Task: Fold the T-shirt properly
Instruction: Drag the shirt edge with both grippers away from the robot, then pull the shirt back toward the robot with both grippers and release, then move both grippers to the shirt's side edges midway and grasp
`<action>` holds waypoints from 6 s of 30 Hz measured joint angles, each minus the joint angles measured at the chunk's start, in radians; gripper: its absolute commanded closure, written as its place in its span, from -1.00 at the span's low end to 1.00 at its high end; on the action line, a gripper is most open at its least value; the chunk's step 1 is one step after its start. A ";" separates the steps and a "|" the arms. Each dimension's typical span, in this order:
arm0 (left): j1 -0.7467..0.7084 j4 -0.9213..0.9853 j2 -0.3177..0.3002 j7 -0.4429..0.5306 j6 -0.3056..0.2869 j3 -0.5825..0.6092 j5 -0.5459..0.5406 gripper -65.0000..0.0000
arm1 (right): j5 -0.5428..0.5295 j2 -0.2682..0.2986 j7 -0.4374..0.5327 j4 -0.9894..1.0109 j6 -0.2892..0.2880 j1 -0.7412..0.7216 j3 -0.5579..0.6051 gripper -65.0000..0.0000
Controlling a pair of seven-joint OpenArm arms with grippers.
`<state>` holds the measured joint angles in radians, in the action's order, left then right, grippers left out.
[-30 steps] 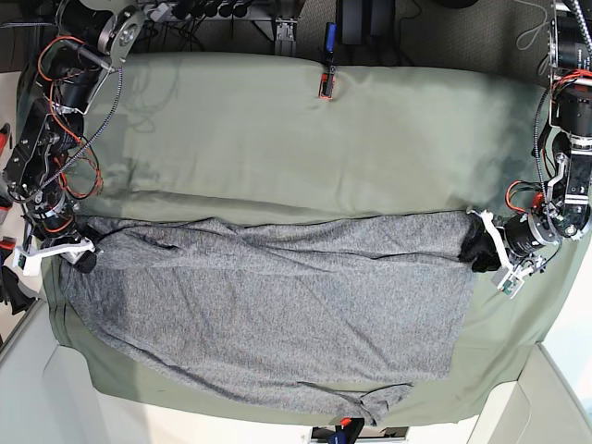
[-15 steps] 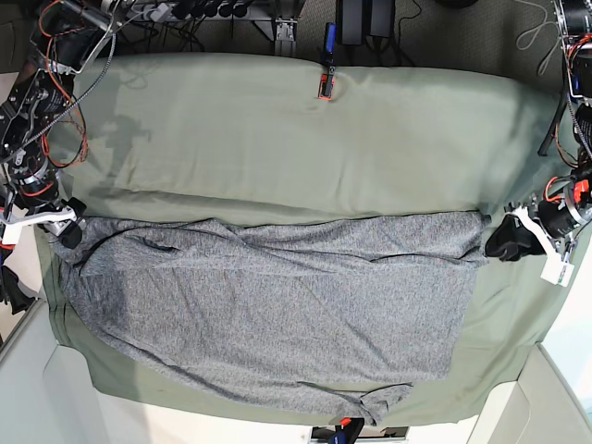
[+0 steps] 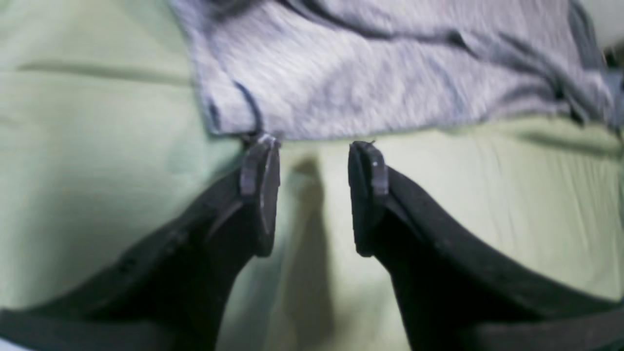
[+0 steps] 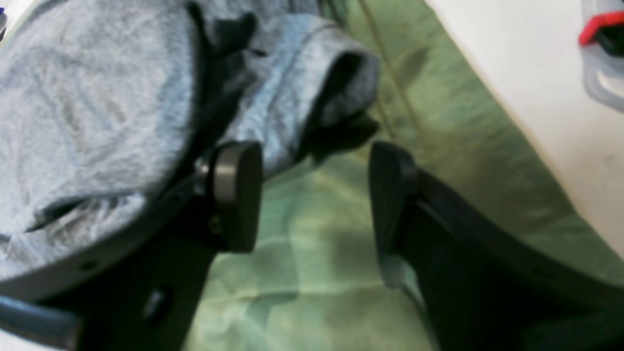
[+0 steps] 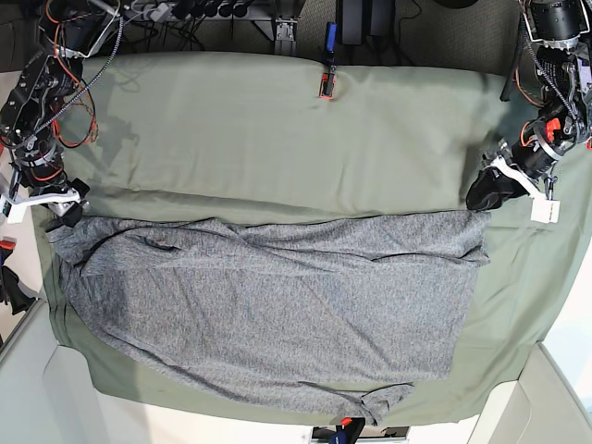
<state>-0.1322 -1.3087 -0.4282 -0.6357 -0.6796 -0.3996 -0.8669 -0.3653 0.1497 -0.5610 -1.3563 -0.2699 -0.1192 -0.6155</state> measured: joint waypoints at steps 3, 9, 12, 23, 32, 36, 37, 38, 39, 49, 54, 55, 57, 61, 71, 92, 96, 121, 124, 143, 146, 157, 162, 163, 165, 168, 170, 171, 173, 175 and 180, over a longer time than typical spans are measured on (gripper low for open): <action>0.005 0.002 0.015 0.000 0.021 -0.005 0.018 -0.08 | 0.003 0.000 0.008 0.037 0.000 -0.016 0.001 -0.07; 0.024 0.047 0.021 0.042 0.069 -0.008 0.026 -0.22 | 0.000 0.000 0.011 0.112 -0.006 -0.071 0.005 -0.07; 0.076 0.112 0.021 0.050 0.069 -0.008 0.021 -0.22 | 0.000 0.000 0.011 0.122 -0.006 -0.081 0.005 -0.07; 0.247 0.318 0.015 0.098 0.059 0.047 0.050 -0.22 | 0.007 -0.038 0.019 0.128 -0.006 -0.102 0.027 -0.07; 0.260 0.318 0.012 0.230 0.061 0.178 0.177 -0.11 | 0.079 -0.064 0.026 0.132 -0.006 -0.124 0.068 -0.07; 0.263 0.317 0.012 0.267 0.067 0.209 0.272 0.56 | 0.079 -0.064 0.026 0.132 -0.006 -0.125 0.067 -0.07; 0.263 0.317 0.013 0.267 0.067 0.209 0.277 0.70 | 0.079 -0.064 0.027 0.132 -0.006 -0.124 0.067 -0.04; 0.263 0.317 0.013 0.267 0.067 0.209 0.281 0.84 | 0.079 -0.064 0.026 0.132 -0.006 -0.125 0.067 0.02; 0.263 0.317 0.013 0.267 0.066 0.209 0.285 0.97 | 0.083 -0.064 0.026 0.132 -0.006 -0.124 0.067 0.16; 0.259 0.245 -0.002 0.162 0.040 0.170 0.357 1.00 | 0.117 -0.048 0.059 0.135 -0.032 -0.124 0.068 1.00; 0.207 0.076 -0.048 -0.003 0.042 0.133 0.334 1.00 | 0.017 -0.005 -0.063 0.081 -0.048 -0.108 0.068 1.00; 0.189 0.039 -0.066 -0.019 0.041 0.133 0.314 1.00 | -0.003 0.000 -0.084 0.051 -0.059 -0.093 0.068 1.00; 0.144 -0.018 -0.107 -0.031 0.040 0.133 0.277 1.00 | -0.031 0.003 -0.119 -0.012 -0.066 -0.057 0.068 1.00; 0.052 -0.100 -0.164 -0.053 0.064 0.114 0.277 1.00 | -0.050 0.005 -0.170 -0.104 -0.086 0.011 0.069 1.00; -0.172 -0.269 -0.180 -0.151 0.050 -0.076 0.230 1.00 | -0.151 0.026 -0.232 -0.273 -0.107 0.244 0.073 1.00; -0.306 -0.275 -0.127 -0.089 -0.006 -0.138 0.211 0.81 | -0.161 0.028 -0.203 -0.418 -0.108 0.477 0.074 0.89; -0.306 -0.275 -0.118 -0.089 -0.006 -0.138 0.213 0.75 | -0.150 0.031 -0.203 -0.418 -0.104 0.477 0.074 0.47; -0.305 -0.274 -0.157 -0.104 0.037 -0.240 0.130 -0.06 | -0.163 0.128 -0.191 -0.426 -0.089 0.417 -0.102 0.01; -0.304 -0.274 -0.161 -0.101 0.036 -0.239 0.112 -0.06 | -0.164 0.132 -0.188 -0.426 -0.094 0.345 -0.104 0.01; -0.118 -0.253 -0.212 -0.002 0.071 -0.005 0.237 -0.10 | 0.068 0.135 -0.098 0.140 -0.063 -0.186 0.302 0.01; -0.048 -0.187 -0.215 0.000 0.092 0.023 0.246 -0.14 | 0.066 0.130 -0.092 0.192 -0.066 -0.197 0.371 0.01; 0.400 0.293 -0.212 0.148 0.161 0.285 0.352 -0.14 | 0.073 0.096 -0.061 0.225 -0.063 -0.195 0.415 0.01; 0.562 0.586 -0.200 0.338 0.186 0.376 0.446 -0.14 | 0.073 0.077 -0.051 0.224 -0.062 -0.190 0.413 0.01; 0.592 0.639 -0.192 0.354 0.204 0.393 0.460 -0.14 | 0.074 0.077 -0.051 0.224 -0.062 -0.190 0.413 0.01; 0.642 0.729 -0.173 0.365 0.222 0.417 0.470 -0.14 | 0.074 0.077 -0.050 0.224 -0.063 -0.190 0.413 0.01; 0.668 0.792 -0.145 0.386 0.219 0.426 0.462 -0.14 | 0.074 0.077 -0.050 0.224 -0.063 -0.189 0.413 0.01; 0.670 0.796 -0.136 0.391 0.220 0.425 0.463 -0.14 | 0.074 0.077 -0.052 0.224 -0.063 -0.189 0.413 0.01; 0.671 0.796 -0.131 0.394 0.211 0.425 0.465 -0.14 | 0.074 0.077 -0.051 0.224 -0.063 -0.189 0.413 0.01; 0.670 0.796 -0.119 0.397 0.176 0.425 0.460 -0.14 | 0.074 0.077 -0.052 0.224 -0.063 -0.189 0.413 0.01; 0.671 0.797 -0.109 0.397 0.150 0.425 0.428 -0.14 | 0.074 0.077 -0.052 0.224 -0.063 -0.189 0.413 0.01; 0.671 0.797 -0.092 0.394 0.072 0.425 0.389 -0.14 | 0.074 0.077 -0.052 0.224 -0.063 -0.189 0.413 0.01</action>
<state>0.5388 -0.5117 -0.5198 -0.2420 -0.6071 0.0254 -0.4774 -0.2909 0.2268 -0.6132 -1.1328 -0.3328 -0.3084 -0.2024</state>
